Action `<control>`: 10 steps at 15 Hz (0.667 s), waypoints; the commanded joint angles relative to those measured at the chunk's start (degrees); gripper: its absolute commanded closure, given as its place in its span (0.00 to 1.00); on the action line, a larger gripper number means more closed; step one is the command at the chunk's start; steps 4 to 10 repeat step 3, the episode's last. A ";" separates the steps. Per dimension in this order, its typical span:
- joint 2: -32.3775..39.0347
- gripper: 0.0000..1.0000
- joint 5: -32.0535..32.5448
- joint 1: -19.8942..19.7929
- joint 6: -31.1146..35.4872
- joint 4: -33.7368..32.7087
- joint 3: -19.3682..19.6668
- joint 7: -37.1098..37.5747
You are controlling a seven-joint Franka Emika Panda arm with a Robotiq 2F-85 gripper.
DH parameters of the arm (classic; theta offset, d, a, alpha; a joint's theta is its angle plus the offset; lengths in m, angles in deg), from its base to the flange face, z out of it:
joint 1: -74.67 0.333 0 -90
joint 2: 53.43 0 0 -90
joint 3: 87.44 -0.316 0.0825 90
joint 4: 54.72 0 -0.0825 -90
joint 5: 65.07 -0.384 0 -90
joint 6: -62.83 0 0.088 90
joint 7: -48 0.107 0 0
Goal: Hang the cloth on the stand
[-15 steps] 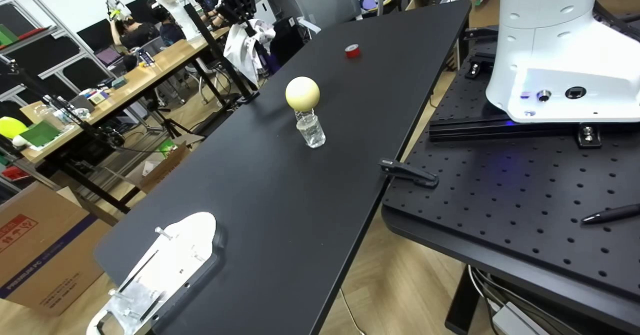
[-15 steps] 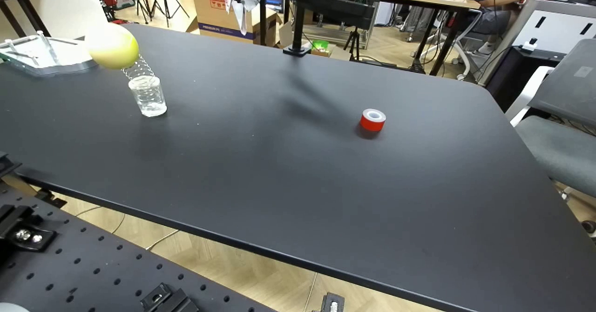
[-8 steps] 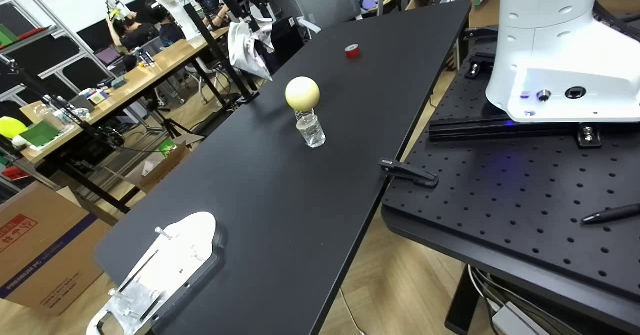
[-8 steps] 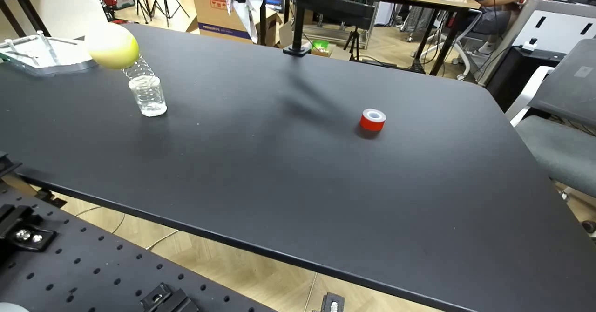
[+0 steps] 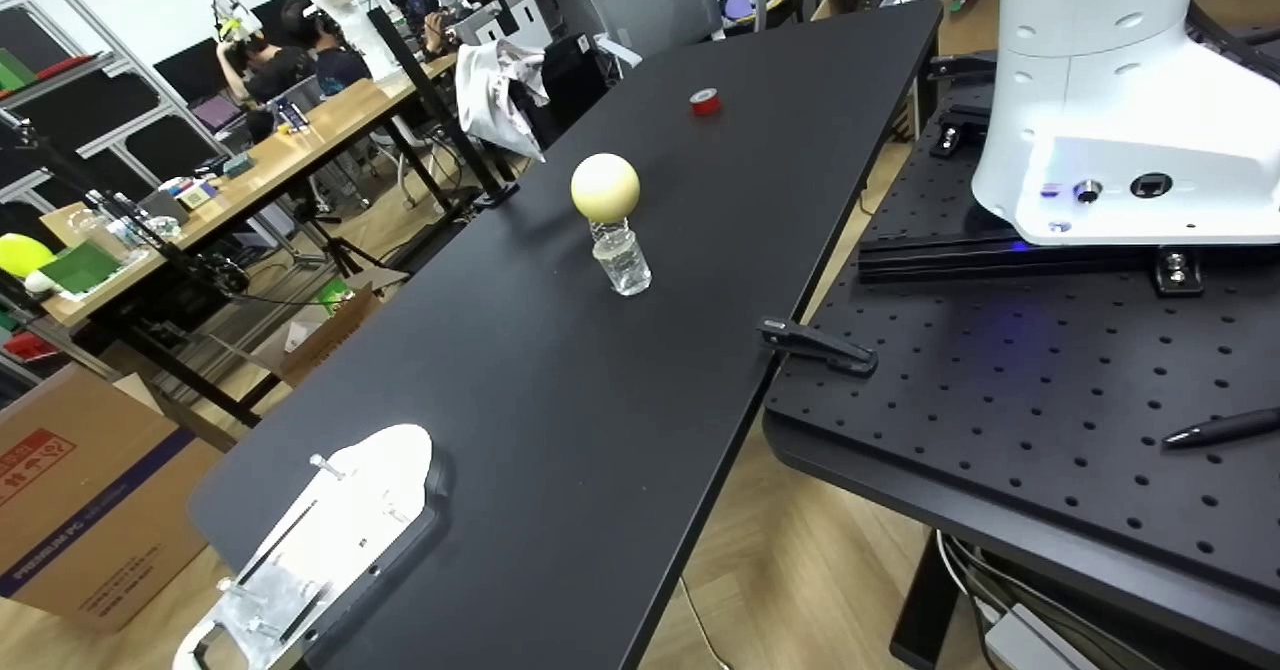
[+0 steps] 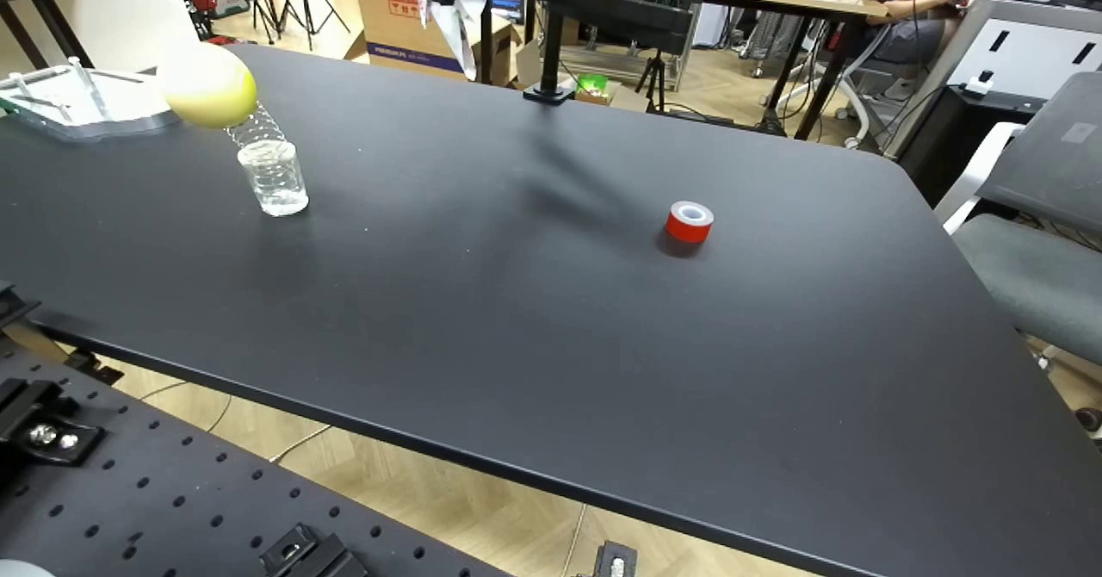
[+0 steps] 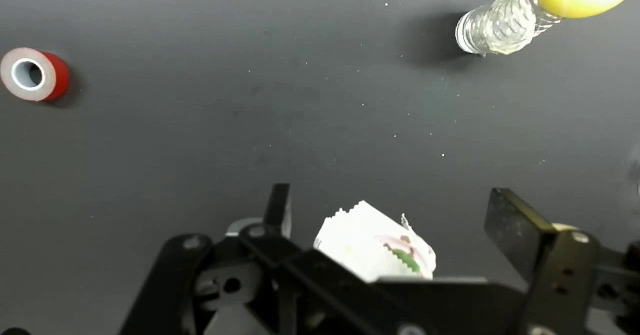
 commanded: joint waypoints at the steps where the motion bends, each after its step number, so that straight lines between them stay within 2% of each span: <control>1: -4.41 0.00 -1.10 0.03 -2.42 3.58 0.52 0.05; 3: -6.23 0.00 -1.57 -0.29 -5.01 5.11 0.60 -4.00; 10: -6.23 0.00 -1.57 -0.29 -5.01 5.11 0.60 -4.00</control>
